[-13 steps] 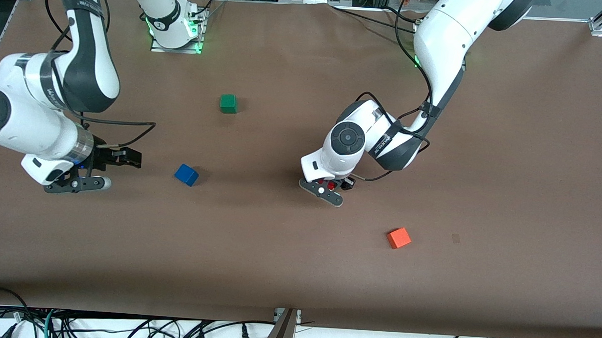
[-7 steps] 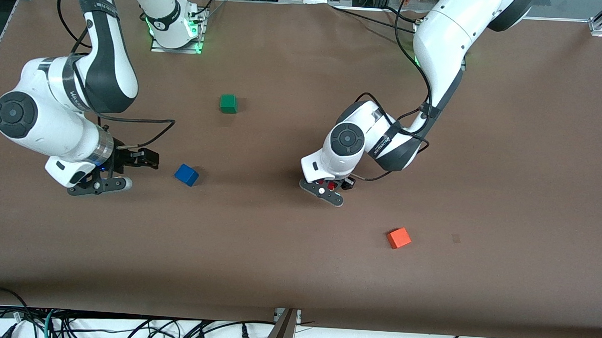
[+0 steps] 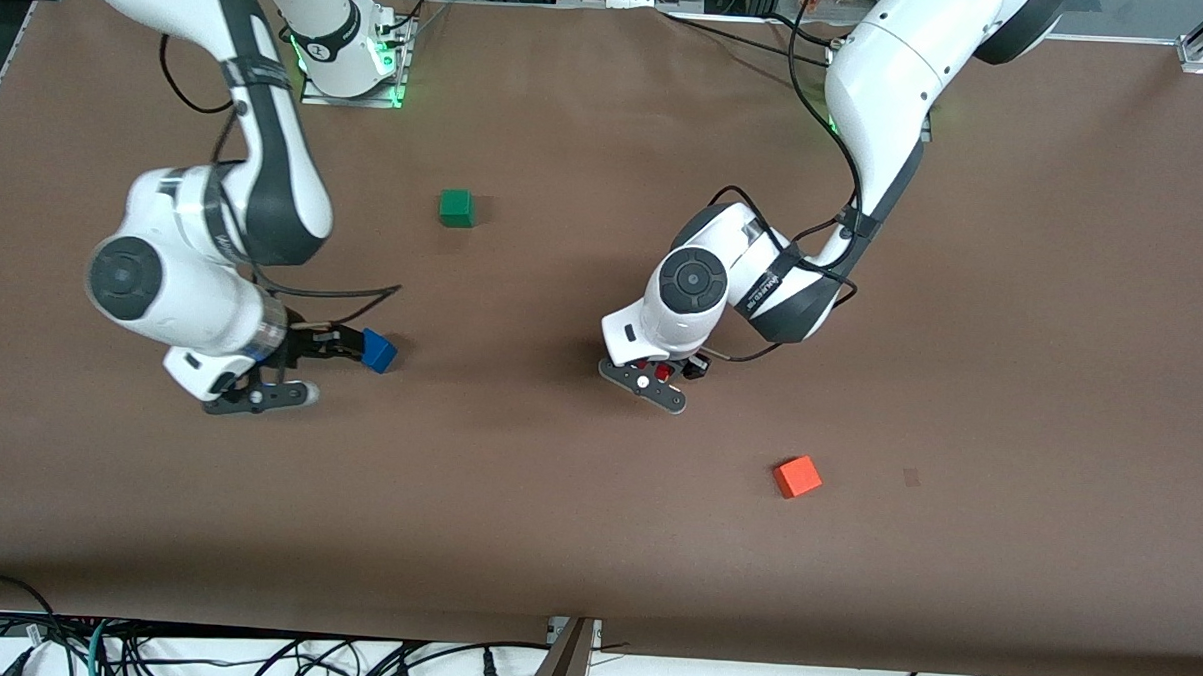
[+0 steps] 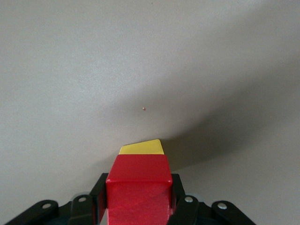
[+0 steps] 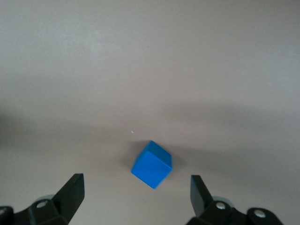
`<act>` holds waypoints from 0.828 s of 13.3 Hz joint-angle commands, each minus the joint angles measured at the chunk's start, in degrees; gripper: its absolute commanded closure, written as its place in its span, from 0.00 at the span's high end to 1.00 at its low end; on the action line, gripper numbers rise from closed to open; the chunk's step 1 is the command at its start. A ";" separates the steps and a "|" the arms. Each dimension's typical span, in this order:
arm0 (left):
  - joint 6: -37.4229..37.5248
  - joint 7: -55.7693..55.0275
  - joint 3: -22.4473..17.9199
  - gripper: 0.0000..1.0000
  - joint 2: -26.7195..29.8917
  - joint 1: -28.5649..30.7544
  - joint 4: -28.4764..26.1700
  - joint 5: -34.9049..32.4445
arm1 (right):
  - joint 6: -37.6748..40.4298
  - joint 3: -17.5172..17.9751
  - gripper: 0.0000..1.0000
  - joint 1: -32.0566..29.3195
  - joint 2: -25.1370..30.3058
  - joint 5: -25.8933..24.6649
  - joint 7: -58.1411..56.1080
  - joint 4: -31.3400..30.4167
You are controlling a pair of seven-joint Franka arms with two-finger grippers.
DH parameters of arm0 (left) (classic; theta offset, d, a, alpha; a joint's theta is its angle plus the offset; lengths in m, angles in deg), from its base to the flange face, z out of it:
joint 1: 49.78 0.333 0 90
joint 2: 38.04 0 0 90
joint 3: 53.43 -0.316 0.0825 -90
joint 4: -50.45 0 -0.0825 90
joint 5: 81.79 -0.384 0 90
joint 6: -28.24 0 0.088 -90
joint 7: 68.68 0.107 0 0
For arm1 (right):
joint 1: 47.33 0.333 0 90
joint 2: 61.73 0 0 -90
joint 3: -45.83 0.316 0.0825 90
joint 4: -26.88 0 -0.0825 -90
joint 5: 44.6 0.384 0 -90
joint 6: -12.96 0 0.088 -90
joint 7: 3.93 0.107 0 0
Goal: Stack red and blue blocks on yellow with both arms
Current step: 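Grasp the blue cube with the right gripper while the left gripper withdraws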
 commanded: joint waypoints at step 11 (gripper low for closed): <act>12.76 -4.01 -0.62 1.00 1.51 0.76 10.84 -1.18 | -13.76 -0.43 0.99 -0.29 -4.64 13.52 2.94 -12.68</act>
